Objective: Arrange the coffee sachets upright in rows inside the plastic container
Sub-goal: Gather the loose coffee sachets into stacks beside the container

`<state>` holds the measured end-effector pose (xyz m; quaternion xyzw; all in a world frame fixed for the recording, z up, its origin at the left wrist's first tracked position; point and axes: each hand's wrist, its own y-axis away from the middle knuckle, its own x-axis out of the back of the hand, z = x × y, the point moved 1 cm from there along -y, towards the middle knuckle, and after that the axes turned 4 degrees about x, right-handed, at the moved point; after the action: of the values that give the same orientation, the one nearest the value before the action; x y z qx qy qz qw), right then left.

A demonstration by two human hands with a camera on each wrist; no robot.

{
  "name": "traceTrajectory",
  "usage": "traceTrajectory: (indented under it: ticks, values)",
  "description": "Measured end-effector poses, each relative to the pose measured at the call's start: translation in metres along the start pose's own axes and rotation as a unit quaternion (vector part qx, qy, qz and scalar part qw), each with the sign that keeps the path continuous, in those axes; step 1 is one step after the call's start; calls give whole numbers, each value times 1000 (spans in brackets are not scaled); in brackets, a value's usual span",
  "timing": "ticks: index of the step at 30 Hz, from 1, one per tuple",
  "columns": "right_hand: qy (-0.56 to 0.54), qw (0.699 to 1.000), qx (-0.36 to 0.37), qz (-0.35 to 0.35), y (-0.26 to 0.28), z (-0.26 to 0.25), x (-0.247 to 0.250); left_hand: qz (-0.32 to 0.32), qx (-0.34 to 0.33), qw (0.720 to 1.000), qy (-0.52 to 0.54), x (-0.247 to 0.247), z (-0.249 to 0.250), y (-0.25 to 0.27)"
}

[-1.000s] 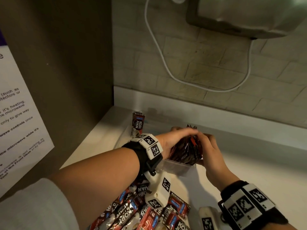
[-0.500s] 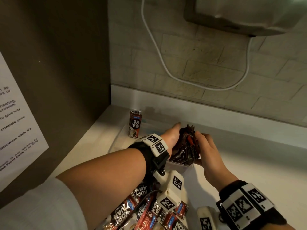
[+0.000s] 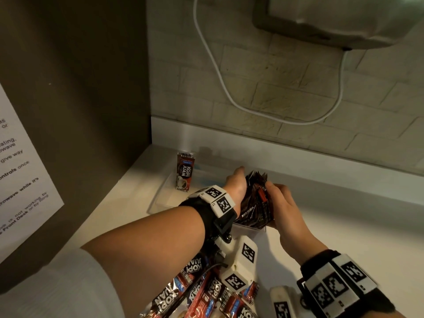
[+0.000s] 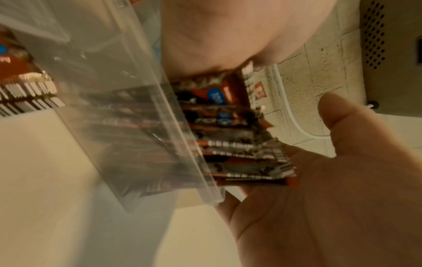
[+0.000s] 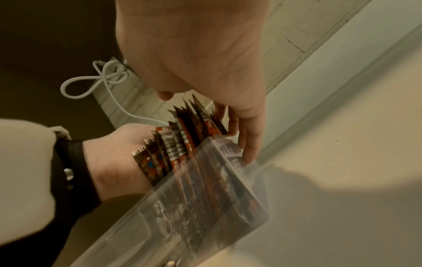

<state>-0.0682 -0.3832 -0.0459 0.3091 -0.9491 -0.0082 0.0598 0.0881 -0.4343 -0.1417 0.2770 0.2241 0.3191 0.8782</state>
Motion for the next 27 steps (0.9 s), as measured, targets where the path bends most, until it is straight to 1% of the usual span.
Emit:
traceTrajectory:
  ticks: [1, 2, 4, 6, 8, 10, 15, 19, 21, 24, 25, 26, 27]
  values:
    - [0, 1000, 1, 0, 0, 0, 0, 5, -14, 1000, -17, 0, 1, 7]
    - [1, 1000, 1, 2, 0, 0, 0, 7, -26, 999, -36, 2, 4, 25]
    - [1, 1000, 0, 8, -1, 1, 0, -8, -52, 998, -44, 3, 8, 56]
    - [1, 1000, 1, 9, -2, 1, 0, -36, -63, 997, -39, 5, 10, 83]
    - [4, 1000, 0, 9, -2, 2, 1, -34, -91, 993, -65, 8, 7, 95]
    - [2, 1000, -2, 8, -3, 3, 1, -36, -104, 991, -73, 11, 7, 99]
    - [2, 1000, -1, 8, -4, 4, 2, -27, -83, 994, -61, 12, 11, 103]
    - [18, 1000, 7, 22, -6, 4, 6, -4, -60, 993, -102, 14, 21, 117]
    - [26, 998, 40, 43, -6, 0, 13, 22, -71, 991, -115, 20, 25, 131]
    - [38, 987, 138, 78, -1, -15, 29, 52, -117, 981, -144, 42, 34, 160]
    - [50, 983, 163, 71, 3, -21, 34, 57, -139, 975, -164, 51, 36, 169]
    - [62, 980, 184, 48, 9, -26, 38, 64, -161, 967, -188, 60, 37, 176]
    - [75, 977, 200, 11, 15, -32, 41, 73, -182, 957, -215, 70, 38, 185]
